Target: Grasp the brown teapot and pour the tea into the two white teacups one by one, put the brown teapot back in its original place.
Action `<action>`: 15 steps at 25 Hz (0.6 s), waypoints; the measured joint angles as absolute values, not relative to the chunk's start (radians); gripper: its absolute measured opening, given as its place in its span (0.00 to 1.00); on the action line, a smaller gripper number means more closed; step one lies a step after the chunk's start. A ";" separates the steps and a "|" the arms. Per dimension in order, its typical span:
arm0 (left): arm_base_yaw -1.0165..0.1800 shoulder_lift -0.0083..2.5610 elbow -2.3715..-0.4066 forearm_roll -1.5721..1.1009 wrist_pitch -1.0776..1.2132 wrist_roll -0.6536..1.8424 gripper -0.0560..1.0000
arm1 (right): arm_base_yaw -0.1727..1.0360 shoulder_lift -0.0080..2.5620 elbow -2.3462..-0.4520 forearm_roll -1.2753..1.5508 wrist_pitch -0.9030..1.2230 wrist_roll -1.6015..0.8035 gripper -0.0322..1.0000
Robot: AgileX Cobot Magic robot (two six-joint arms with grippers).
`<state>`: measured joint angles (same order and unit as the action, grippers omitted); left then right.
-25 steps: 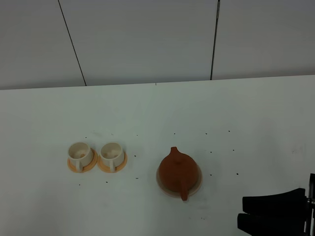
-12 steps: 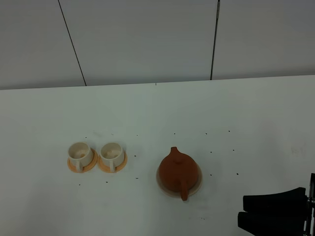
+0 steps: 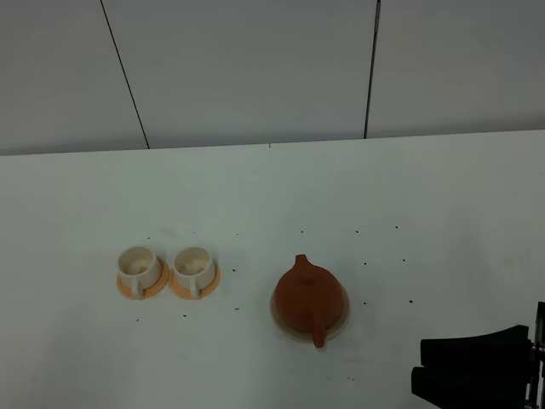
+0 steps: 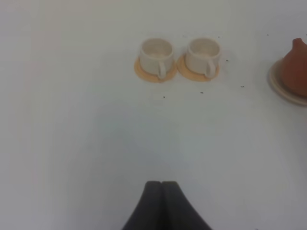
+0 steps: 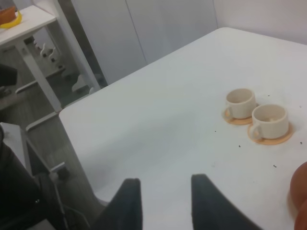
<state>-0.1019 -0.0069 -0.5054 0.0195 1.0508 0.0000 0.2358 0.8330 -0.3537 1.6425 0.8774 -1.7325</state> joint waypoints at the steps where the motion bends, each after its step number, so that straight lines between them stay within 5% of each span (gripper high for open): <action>1: -0.102 -0.007 -0.505 0.020 1.051 0.009 0.07 | 0.236 0.833 -0.354 1.642 0.877 -1.732 0.27; 15: -0.102 -0.007 -0.505 0.020 1.050 0.022 0.07 | 0.236 0.833 -0.354 1.704 0.838 -1.596 0.27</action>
<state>-0.1019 -0.0069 -0.5054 0.0195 1.0500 0.0222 0.2358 0.8330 -0.3537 1.7039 0.8378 -1.5959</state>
